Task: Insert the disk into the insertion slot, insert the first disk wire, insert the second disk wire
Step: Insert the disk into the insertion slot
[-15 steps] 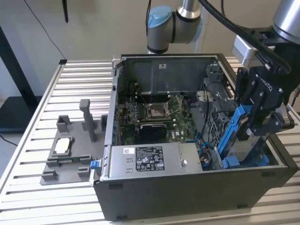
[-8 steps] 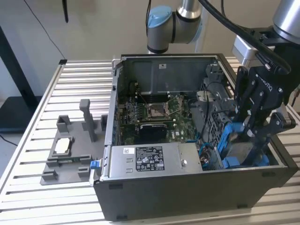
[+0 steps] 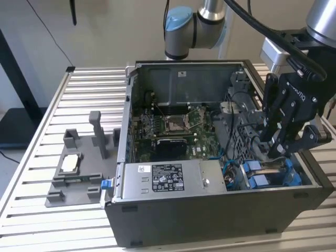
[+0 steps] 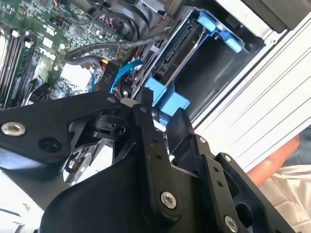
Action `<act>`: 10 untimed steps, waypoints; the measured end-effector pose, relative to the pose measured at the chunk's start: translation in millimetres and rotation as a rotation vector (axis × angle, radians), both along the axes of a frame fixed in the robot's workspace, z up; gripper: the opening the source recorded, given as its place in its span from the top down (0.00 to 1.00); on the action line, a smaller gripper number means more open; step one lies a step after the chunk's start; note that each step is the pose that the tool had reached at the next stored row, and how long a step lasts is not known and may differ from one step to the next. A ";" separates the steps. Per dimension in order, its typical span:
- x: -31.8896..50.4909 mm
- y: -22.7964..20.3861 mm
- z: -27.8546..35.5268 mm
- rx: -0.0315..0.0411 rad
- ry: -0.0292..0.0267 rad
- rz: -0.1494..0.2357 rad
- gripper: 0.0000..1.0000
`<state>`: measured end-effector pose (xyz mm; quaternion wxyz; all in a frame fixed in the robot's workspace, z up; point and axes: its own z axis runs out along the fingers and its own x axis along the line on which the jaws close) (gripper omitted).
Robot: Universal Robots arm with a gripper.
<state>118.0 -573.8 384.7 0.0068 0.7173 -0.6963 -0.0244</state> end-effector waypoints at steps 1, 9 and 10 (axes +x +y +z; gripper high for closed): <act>0.0 0.2 2.6 0.0000 0.0000 0.000 0.60; -0.1 13.0 11.0 0.0001 -0.0002 0.000 0.60; -0.2 16.3 11.1 0.0002 -0.0004 0.000 0.60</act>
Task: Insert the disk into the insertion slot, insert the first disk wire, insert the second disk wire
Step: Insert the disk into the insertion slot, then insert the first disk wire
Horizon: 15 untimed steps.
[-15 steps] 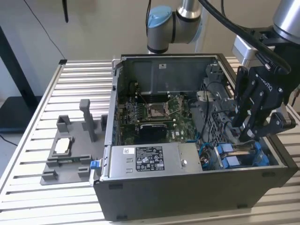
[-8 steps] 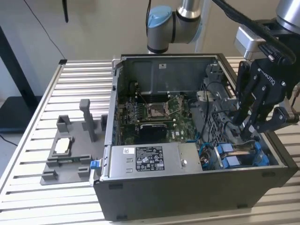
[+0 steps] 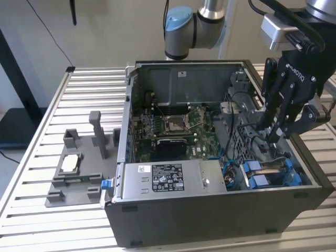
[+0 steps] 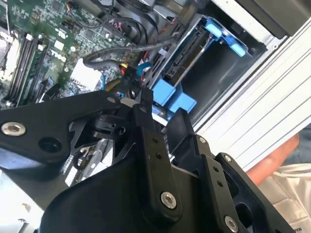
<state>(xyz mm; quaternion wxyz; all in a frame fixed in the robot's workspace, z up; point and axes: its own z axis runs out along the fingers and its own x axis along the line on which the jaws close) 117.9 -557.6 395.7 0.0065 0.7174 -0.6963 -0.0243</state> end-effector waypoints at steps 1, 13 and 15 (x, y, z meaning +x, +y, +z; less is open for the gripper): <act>0.0 3.1 0.0 0.0001 0.0000 0.000 0.60; 2.7 19.3 0.4 0.0002 -0.0001 0.000 0.60; 3.0 22.5 -0.7 0.0000 0.0000 0.000 0.60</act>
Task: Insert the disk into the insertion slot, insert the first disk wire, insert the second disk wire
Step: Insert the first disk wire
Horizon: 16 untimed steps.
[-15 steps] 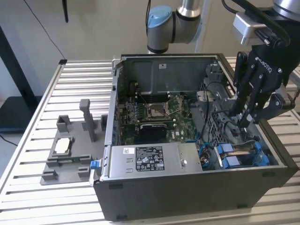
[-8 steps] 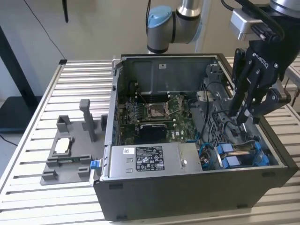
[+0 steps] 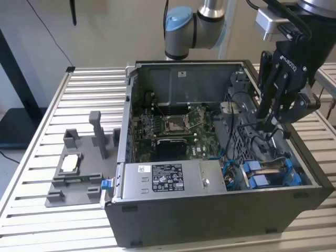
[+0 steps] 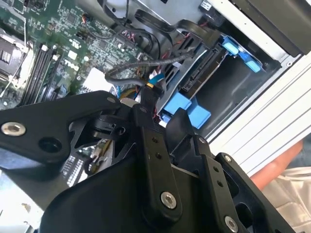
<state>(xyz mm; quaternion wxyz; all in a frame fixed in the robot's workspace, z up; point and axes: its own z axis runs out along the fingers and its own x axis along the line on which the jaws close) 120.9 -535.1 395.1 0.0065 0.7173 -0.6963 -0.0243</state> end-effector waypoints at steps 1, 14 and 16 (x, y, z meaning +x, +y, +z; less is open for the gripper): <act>0.2 0.9 -1.0 0.0002 0.0000 0.000 0.60; 1.3 2.4 -7.4 0.0001 0.0000 0.000 0.60; 1.5 2.4 -7.4 0.0001 0.0000 0.000 0.60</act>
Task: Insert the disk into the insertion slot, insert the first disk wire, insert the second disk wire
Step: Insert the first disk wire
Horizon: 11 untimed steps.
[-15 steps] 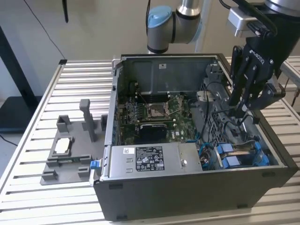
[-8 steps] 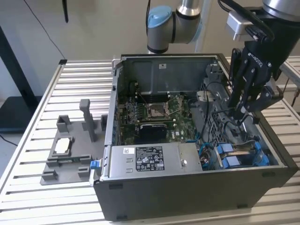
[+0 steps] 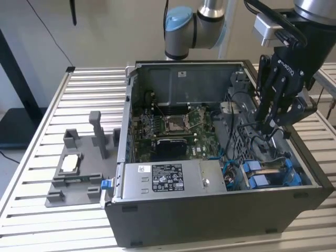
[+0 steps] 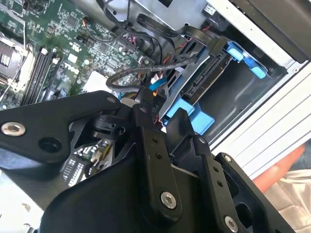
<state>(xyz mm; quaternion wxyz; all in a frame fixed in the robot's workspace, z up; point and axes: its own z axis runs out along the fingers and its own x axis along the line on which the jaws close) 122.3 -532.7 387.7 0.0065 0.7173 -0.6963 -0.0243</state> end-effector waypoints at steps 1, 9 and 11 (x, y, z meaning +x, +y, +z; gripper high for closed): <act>0.0 0.0 0.0 0.0000 0.0000 0.000 0.60; 0.2 0.0 -0.1 0.0001 0.0000 0.000 0.81; 0.3 0.0 0.0 0.0000 0.0000 0.000 0.81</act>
